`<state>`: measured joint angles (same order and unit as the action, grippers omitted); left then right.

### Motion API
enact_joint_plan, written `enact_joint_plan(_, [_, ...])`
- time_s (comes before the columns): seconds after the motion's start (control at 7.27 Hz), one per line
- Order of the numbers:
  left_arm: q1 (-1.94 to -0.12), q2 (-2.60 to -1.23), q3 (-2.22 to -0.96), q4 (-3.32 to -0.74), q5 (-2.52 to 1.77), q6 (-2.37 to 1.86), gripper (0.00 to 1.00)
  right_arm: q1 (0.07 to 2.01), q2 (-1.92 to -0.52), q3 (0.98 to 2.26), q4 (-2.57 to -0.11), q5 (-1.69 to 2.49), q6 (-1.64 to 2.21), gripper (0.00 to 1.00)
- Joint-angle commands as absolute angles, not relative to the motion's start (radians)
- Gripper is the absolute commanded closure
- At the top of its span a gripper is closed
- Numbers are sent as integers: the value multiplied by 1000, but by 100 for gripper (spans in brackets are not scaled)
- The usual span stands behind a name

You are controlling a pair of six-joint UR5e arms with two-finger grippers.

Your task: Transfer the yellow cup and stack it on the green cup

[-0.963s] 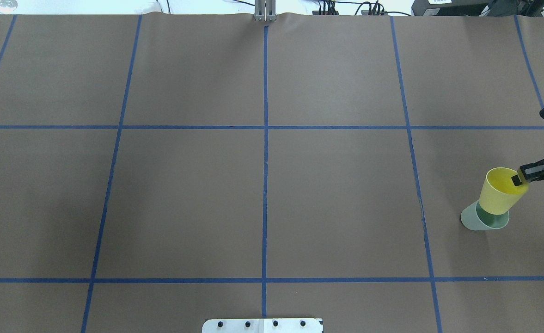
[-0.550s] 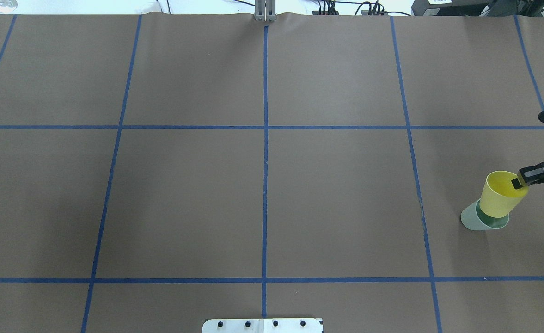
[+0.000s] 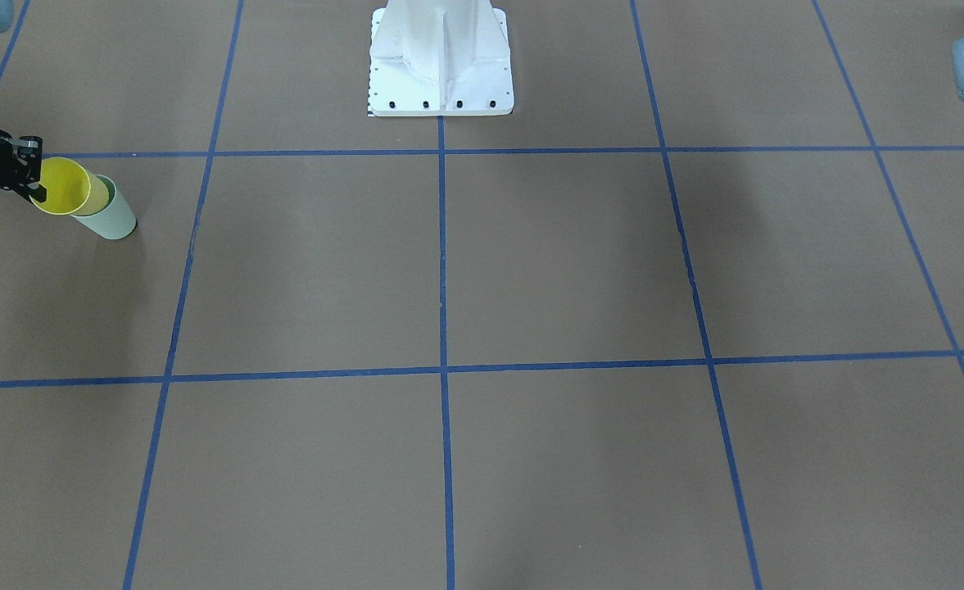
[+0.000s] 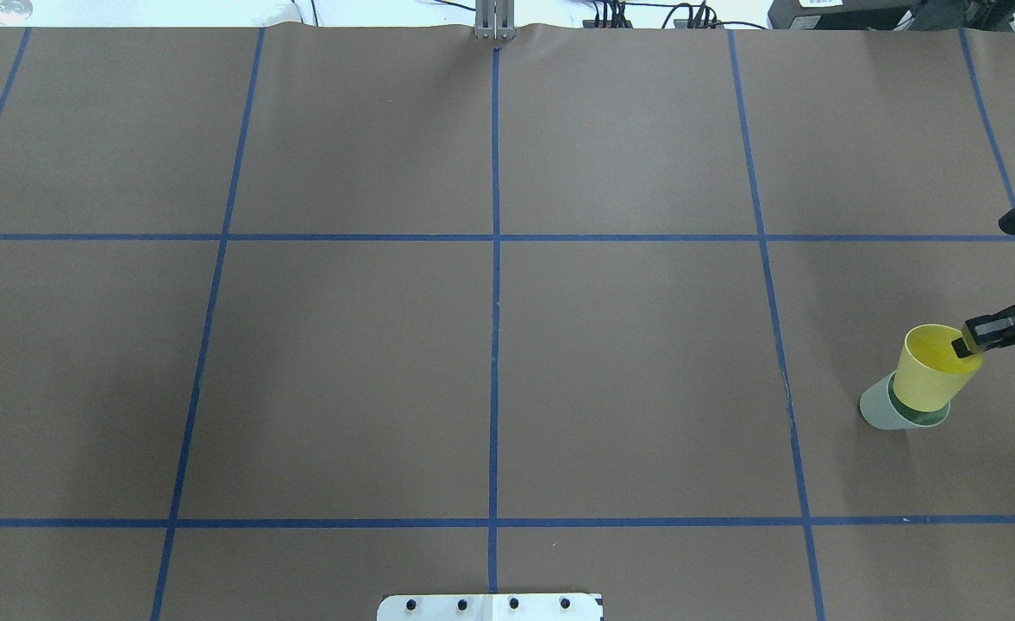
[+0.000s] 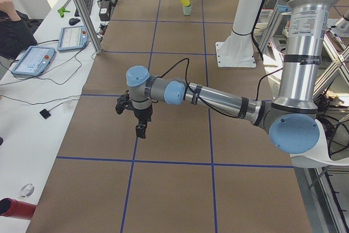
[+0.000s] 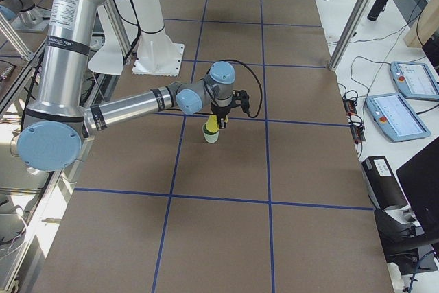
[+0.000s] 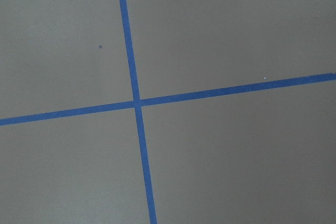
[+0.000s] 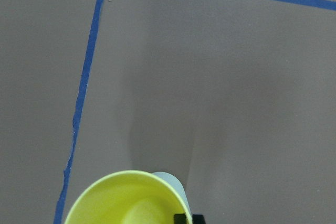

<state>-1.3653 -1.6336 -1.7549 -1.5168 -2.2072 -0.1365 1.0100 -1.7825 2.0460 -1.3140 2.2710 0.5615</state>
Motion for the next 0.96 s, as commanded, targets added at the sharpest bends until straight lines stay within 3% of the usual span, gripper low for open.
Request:
enact_joint_plan(0.0, [-1365,-1635,-1753,-1516,-2206,-137,0,1009,-1782,2046,-1310,2284,561,0])
enact_joint_plan(0.55, [-1373,-1654,-1703,-1517,-2201,-66,0,1060,-1813,2024,-1313,2278,548,0])
enact_joint_plan(0.83, [-1481,-1689,-1610,-1522,-2210,107,0,1266,-1806,1907,-1315,2287,293,0])
